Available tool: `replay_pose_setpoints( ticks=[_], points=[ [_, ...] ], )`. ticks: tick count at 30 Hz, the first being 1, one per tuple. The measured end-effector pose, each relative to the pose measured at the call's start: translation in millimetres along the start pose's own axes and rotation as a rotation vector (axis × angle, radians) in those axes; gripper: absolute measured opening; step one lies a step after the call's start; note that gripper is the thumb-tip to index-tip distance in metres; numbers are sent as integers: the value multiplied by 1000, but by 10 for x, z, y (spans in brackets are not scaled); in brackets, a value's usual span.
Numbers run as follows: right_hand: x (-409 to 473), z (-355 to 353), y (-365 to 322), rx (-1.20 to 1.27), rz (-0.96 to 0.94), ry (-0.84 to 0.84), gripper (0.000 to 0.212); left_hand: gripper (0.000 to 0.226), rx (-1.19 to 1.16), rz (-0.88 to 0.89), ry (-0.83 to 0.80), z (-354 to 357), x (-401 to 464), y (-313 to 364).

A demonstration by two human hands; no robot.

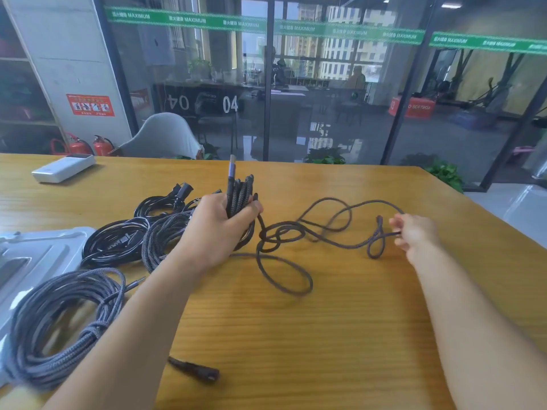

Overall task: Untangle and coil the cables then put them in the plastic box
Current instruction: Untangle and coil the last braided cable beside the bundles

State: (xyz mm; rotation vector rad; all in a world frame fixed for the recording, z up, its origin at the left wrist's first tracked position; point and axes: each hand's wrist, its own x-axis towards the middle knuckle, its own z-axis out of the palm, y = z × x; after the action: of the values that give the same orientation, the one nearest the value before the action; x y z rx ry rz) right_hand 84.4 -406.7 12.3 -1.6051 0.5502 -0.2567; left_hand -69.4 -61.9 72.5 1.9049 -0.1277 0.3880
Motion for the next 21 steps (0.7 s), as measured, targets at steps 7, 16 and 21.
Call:
replay_pose_setpoints(
  ticks=[7, 16, 21],
  points=[
    [-42, 11, -63, -544, -345, 122, 56, 45, -23, -16, 51, -60, 57, -62],
    [-1666, 376, -539, -561, -796, -888, 27, 47, -3, 23, -38, 27, 5, -3],
    [-1753, 523, -373, -564, -849, -907, 15, 43, 48, 33, -36, 45, -6, -13]
  ],
)
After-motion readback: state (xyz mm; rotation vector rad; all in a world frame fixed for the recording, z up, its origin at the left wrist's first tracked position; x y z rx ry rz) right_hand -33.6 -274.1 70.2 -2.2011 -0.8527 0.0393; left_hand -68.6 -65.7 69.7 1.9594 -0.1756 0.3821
